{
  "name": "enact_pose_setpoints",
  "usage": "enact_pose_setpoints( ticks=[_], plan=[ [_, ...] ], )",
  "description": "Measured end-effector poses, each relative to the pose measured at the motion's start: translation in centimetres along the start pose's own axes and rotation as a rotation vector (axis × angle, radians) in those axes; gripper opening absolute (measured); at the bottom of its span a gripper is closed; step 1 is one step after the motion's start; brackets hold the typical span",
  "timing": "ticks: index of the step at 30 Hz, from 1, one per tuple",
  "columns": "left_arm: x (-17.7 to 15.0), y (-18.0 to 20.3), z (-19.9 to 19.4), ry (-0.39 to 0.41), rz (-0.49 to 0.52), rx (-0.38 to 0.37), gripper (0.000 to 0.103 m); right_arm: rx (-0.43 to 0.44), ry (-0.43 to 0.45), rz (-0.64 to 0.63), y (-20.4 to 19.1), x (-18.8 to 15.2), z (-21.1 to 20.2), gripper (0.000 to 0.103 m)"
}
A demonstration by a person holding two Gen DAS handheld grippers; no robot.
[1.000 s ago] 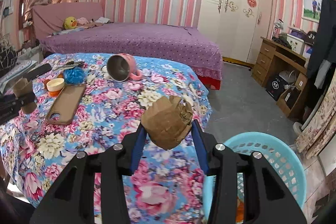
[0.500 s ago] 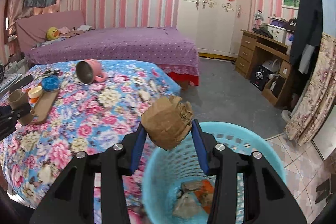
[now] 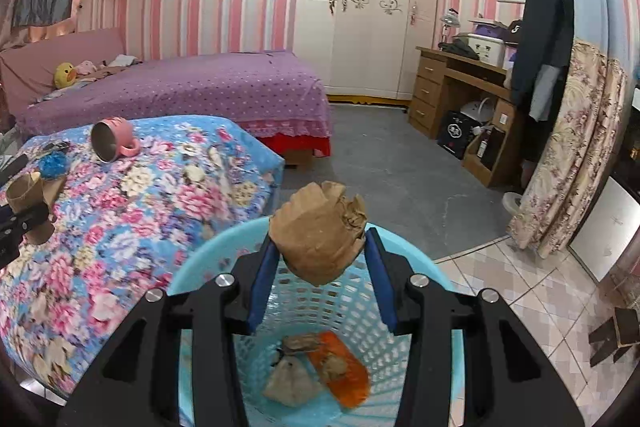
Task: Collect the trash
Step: 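Carry the paper cup and burlap bundle in both tools over the blue basket, then open the left tool to drop the cup while the right tool releases the bundle into the basket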
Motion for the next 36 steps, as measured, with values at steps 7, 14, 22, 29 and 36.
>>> enact_pose_setpoints(
  ticks=[7,14,22,29,36],
  plan=[
    [0.2,3.4,0.7,-0.001,0.038,-0.048,0.044,-0.017,-0.007,0.024,2.9,-0.9,0.0,0.044],
    [0.2,6.8,1.6,-0.004,0.079,-0.098,0.044,-0.035,-0.012,0.064,5.2,-1.4,-0.1,0.044],
    [0.6,11.0,3.4,-0.029,0.119,-0.182,0.044,-0.058,-0.017,0.099,7.2,-1.7,0.5,0.044],
    [0.8,14.9,4.5,-0.055,0.166,-0.259,0.048,-0.054,-0.024,0.156,9.0,-2.0,1.0,0.044],
    [0.8,14.9,4.0,-0.027,0.201,-0.225,0.083,-0.054,-0.028,0.161,9.2,-2.0,1.2,0.044]
  ],
)
Point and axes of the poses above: each gripper's, at about its wrist camera, not at the fingertips, and z roughly the way its jaws point, y to its right, x to its top, the point moved 1 cm from there along z, roughly the way its jaws point, and after that the axes turned 8 degrees about -y, right-handed, at the moved point
